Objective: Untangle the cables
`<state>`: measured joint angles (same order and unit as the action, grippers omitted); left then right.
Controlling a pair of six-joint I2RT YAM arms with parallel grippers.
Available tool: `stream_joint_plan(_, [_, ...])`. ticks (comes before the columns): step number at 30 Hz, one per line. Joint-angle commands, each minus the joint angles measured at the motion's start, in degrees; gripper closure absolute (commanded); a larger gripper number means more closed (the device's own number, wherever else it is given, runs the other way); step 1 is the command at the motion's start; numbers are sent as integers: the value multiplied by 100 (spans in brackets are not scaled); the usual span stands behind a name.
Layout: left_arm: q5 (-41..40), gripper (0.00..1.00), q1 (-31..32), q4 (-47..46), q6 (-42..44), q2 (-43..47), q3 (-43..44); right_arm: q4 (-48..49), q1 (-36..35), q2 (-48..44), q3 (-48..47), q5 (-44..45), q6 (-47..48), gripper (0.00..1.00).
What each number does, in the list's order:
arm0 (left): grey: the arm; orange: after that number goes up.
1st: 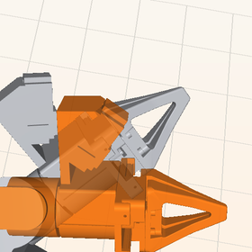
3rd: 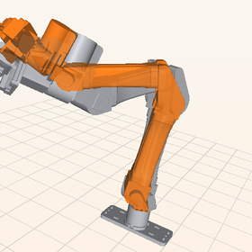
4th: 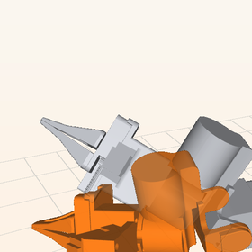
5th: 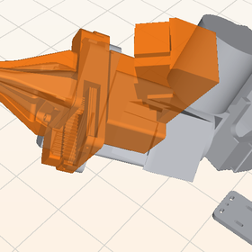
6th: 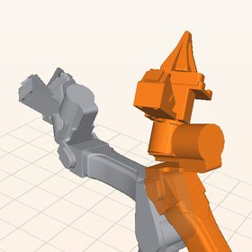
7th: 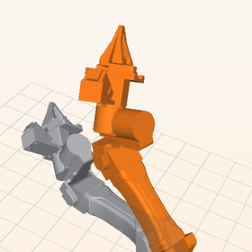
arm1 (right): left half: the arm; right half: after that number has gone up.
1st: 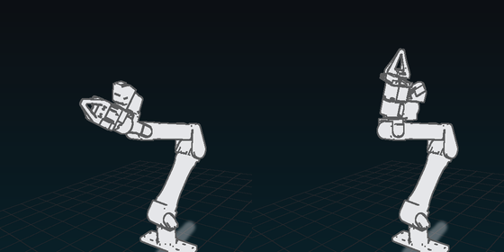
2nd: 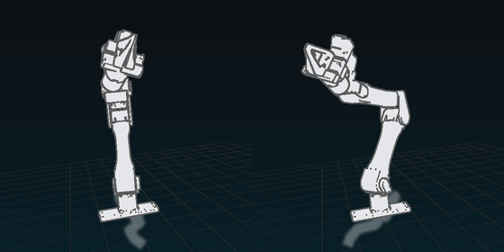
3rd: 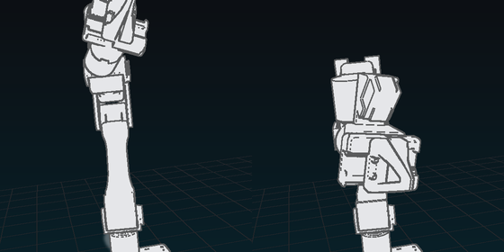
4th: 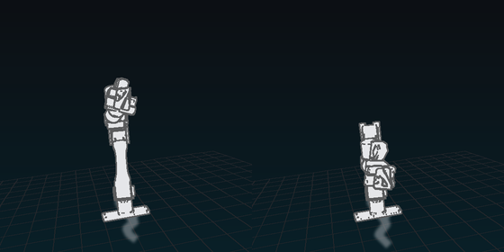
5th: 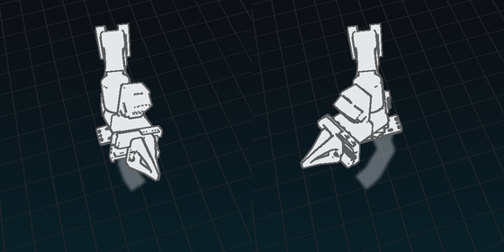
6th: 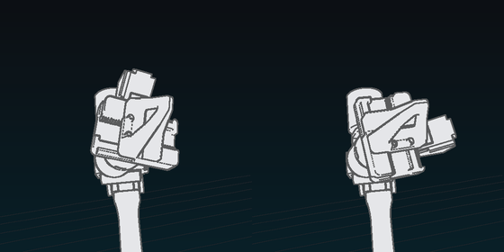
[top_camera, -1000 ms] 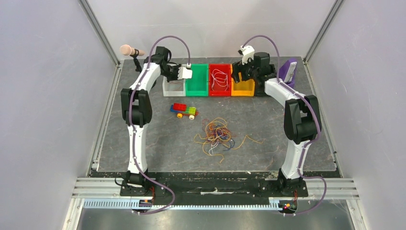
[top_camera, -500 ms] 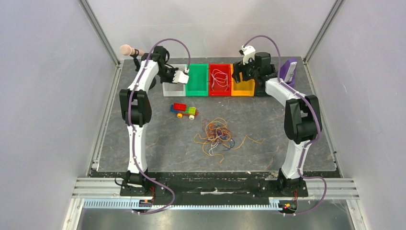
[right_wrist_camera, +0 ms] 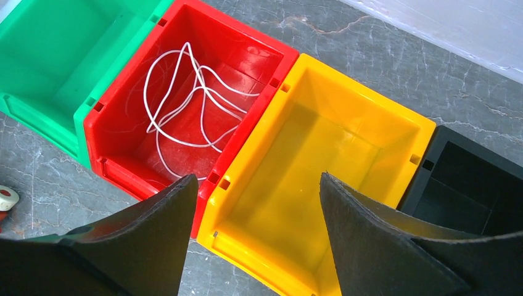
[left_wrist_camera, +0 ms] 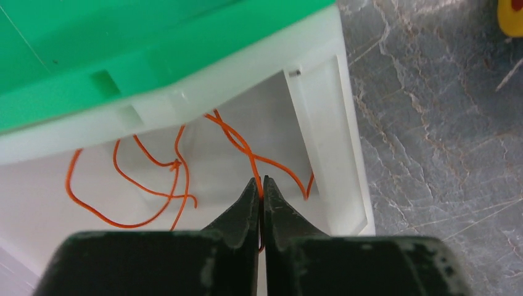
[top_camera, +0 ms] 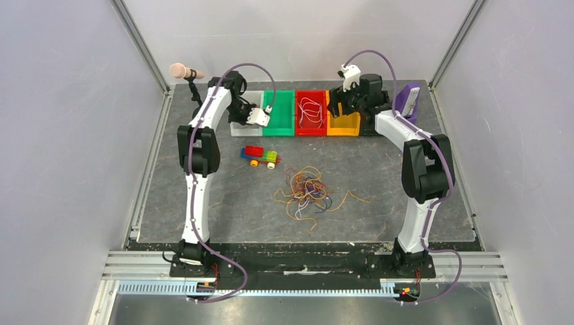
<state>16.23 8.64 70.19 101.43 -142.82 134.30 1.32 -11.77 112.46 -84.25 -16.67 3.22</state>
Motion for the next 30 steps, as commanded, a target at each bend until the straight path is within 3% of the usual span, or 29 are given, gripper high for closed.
stream_joint_plan(1, [185, 84, 106, -187, 0, 75, 55, 53, 26, -63, -133, -74, -13, 25])
stream_joint_plan(12, [313, 29, 112, -211, -186, 911, -433, -71, 48, -364, -54, -374, 55, 20])
stream_joint_plan(18, [1053, 25, 41, -331, -503, 1653, -695, -78, 52, -605, 103, -668, 62, 17])
stream_joint_plan(23, [1683, 24, -60, -896, -1499, 2043, -735, -375, 68, -801, 141, -838, 225, 17])
stream_joint_plan(26, [2023, 23, -73, -1358, -2553, 2478, -936, -763, 87, -1010, 233, -1065, 504, 17])
stream_joint_plan(30, [1903, 23, -63, -2920, -5443, 3520, -1847, -1715, 96, -1418, 467, -1615, 1202, 17])
